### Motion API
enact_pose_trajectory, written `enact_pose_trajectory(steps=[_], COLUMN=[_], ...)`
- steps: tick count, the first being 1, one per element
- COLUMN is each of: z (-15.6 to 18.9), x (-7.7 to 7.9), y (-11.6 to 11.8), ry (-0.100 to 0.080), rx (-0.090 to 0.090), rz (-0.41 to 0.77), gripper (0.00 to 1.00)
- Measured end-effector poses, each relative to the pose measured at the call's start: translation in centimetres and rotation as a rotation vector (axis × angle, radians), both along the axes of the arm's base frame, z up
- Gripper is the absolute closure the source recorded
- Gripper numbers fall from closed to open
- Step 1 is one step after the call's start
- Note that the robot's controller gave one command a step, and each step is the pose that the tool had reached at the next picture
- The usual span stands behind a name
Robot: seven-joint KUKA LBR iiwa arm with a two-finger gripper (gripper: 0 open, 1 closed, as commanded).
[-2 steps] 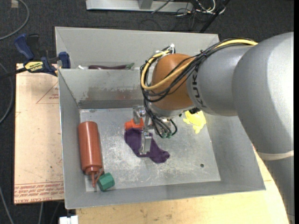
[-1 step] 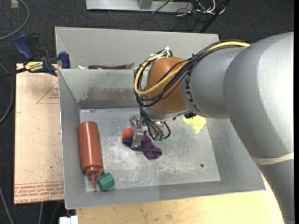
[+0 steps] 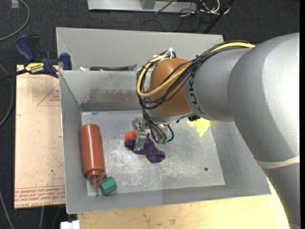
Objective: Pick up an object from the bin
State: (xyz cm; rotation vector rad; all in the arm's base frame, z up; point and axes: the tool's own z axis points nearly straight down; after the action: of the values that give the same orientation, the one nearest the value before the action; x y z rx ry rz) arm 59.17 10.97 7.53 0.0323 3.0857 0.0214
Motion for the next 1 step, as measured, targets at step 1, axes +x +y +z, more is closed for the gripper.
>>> enact_pose_trajectory(steps=[1], z=[3.74], x=[-0.21], y=[-0.19], ry=[0.013], rx=[-0.003], rz=[0.007], gripper=[1.0])
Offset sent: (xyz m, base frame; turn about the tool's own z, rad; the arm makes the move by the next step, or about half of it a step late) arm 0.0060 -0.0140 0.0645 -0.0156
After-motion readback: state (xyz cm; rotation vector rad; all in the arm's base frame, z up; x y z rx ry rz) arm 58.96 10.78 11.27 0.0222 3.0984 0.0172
